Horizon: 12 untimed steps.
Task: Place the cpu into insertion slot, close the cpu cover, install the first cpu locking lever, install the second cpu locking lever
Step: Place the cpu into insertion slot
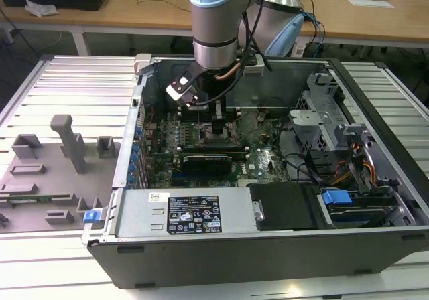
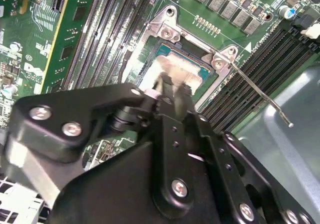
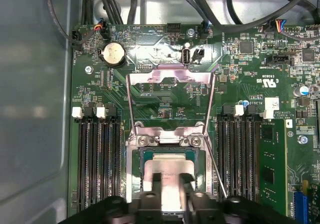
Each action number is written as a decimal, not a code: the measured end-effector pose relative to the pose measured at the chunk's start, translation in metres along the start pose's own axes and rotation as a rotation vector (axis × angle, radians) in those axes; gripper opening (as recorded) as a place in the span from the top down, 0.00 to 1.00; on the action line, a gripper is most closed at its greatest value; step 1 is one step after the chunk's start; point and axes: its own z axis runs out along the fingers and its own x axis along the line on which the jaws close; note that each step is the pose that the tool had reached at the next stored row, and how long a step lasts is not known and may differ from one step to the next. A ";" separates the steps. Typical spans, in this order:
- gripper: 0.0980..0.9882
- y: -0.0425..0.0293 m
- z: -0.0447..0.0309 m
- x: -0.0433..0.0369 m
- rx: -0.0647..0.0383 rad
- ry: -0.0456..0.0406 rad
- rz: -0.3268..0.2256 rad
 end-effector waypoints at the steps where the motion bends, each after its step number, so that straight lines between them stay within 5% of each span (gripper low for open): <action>1: 0.92 0.0000 0.0000 0.0000 0.000 0.0000 0.000; 2: 0.99 0.0000 -0.0001 0.0000 0.000 0.0000 0.000; 12: 0.99 0.0007 -0.0074 0.0001 0.000 0.0000 0.000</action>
